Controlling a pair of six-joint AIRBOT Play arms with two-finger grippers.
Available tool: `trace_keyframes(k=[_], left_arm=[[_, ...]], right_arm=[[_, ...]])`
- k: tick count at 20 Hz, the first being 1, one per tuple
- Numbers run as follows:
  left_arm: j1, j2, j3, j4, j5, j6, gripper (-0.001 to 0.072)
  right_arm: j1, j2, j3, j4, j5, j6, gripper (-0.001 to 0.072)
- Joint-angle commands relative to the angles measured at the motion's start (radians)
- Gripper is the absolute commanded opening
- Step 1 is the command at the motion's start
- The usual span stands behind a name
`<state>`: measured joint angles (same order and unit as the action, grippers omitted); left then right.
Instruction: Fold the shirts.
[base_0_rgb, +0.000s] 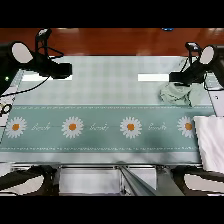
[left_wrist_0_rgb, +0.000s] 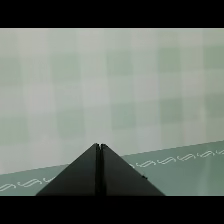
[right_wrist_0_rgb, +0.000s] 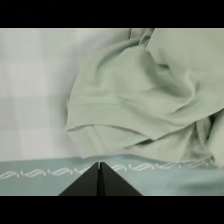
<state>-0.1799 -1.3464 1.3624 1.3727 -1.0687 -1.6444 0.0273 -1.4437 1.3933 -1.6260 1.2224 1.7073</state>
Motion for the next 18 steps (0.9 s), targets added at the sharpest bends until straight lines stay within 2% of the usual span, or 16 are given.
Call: trace_keyframes(k=[1,6,7,8,9,11,12,13,15,16,18], left_arm=[[0.0,-0.001,0.001,0.0,0.071,0.0,0.0017],[0.001,-0.002,0.001,0.001,0.249,0.0,0.0031],[0.004,-0.003,0.001,0.01,0.296,0.001,0.0126],[0.008,-0.01,0.001,0.055,0.344,0.001,0.0347],[0.016,-0.021,0.001,0.122,0.371,0.0,0.0504],[0.069,-0.035,0.001,0.172,0.336,-0.006,0.0507],[0.107,-0.037,0.0,0.172,0.288,-0.041,0.0507],[0.149,-0.037,-0.01,0.172,0.242,-0.071,0.0507],[0.207,-0.036,-0.05,0.156,0.199,-0.071,0.0507],[0.222,-0.034,-0.073,0.106,0.188,-0.062,0.0507],[0.214,-0.014,-0.139,-0.051,0.204,0.077,0.0507]], right_arm=[[0.001,0.0,0.001,-0.032,-0.082,0.0,0.0023],[0.0,0.0,0.001,-0.047,-0.255,0.0,0.0028],[0.001,-0.001,0.001,-0.085,-0.312,0.0,0.0131],[0.001,-0.001,0.001,-0.135,-0.372,0.001,0.0423],[0.0,-0.001,0.001,-0.203,-0.43,-0.001,0.042],[-0.021,-0.003,0.002,-0.322,-0.481,0.051,0.0419],[-0.054,-0.01,0.002,-0.335,-0.464,0.078,0.0419],[-0.096,-0.023,0.002,-0.312,-0.421,0.088,0.0418],[-0.181,-0.072,0.002,-0.212,-0.307,0.079,0.0417],[-0.217,-0.108,0.002,-0.158,-0.257,0.056,0.0417],[-0.268,-0.186,0.002,-0.043,-0.202,0.006,0.0417]])
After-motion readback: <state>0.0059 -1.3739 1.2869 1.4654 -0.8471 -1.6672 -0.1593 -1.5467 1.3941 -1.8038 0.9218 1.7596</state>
